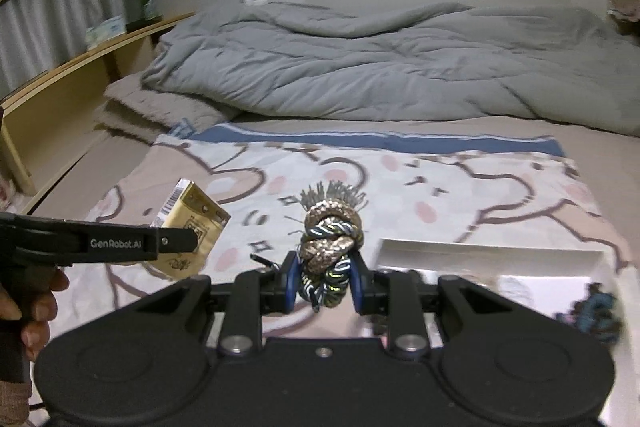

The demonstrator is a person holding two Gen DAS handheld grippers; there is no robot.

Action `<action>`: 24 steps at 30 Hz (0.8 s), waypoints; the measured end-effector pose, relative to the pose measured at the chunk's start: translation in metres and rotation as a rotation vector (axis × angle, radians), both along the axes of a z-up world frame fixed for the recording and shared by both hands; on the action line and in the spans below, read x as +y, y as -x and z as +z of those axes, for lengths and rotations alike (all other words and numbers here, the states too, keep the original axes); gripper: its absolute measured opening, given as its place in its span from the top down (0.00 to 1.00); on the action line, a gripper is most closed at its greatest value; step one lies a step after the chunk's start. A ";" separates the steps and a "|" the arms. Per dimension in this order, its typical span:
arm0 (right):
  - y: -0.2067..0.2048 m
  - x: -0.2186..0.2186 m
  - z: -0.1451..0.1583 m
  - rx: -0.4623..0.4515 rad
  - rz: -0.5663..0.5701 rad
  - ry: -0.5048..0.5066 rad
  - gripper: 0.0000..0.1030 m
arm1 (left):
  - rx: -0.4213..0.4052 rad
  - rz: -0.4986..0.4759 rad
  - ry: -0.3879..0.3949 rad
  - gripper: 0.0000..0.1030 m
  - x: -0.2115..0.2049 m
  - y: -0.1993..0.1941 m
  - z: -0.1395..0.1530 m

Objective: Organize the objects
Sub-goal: 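Carry the yellow pack and rope knot over the white box with both tools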

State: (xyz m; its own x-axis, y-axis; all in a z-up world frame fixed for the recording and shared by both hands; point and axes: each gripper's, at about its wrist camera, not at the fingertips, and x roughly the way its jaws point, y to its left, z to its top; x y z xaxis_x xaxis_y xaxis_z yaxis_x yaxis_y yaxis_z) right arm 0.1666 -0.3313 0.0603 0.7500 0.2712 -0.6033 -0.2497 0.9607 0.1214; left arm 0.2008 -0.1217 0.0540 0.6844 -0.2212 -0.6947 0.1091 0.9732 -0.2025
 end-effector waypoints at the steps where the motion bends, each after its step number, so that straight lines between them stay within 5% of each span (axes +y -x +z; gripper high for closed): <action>1: 0.002 -0.008 0.000 0.001 -0.015 -0.003 0.74 | 0.001 -0.013 0.007 0.73 -0.008 0.000 -0.001; 24: 0.062 -0.176 -0.015 0.038 -0.285 0.010 0.74 | 0.167 -0.228 0.319 0.73 -0.165 0.018 -0.042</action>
